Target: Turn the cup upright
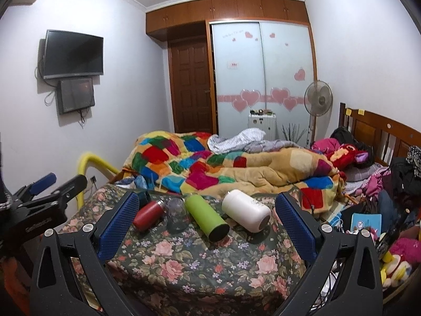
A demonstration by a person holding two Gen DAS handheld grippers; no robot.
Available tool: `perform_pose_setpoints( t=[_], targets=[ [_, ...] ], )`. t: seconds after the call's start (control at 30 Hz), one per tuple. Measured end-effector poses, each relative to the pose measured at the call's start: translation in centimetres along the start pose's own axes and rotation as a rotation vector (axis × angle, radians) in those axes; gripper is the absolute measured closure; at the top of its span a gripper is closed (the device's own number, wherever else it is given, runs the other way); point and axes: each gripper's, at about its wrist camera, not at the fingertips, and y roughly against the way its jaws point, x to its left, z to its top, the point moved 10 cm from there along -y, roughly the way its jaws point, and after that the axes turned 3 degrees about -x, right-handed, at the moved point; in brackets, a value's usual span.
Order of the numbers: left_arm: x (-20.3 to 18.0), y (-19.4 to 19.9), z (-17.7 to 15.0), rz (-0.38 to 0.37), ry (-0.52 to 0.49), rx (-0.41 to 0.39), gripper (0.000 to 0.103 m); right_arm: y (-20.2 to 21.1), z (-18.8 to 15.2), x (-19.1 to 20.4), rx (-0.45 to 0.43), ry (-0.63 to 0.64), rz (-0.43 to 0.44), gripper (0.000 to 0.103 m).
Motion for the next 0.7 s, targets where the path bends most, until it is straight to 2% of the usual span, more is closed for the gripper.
perform_pose_setpoints(
  t=[0.17,0.37,0.53,0.7],
  targets=[
    [3.6,-8.3,-4.6,0.044,-0.004,0.213,0.0,-2.5,-1.3,-1.3,0.066,-0.015,-0.016,0.0],
    [6.0,-17.1,-10.6,0.018,-0.018,0.431,0.0,-6.0,-3.1,-2.4,0.154,-0.026,-0.034,0.0],
    [6.6,-21.7,-12.6,-0.025,-0.014,0.523,0.008,-8.9,-4.7,-3.1,0.219,-0.022,-0.051,0.0],
    [5.4,-25.3,-13.7,-0.096,-0.087,0.578,0.01,-11.2,-6.0,-3.3,0.273,-0.022,-0.051,0.0]
  ],
)
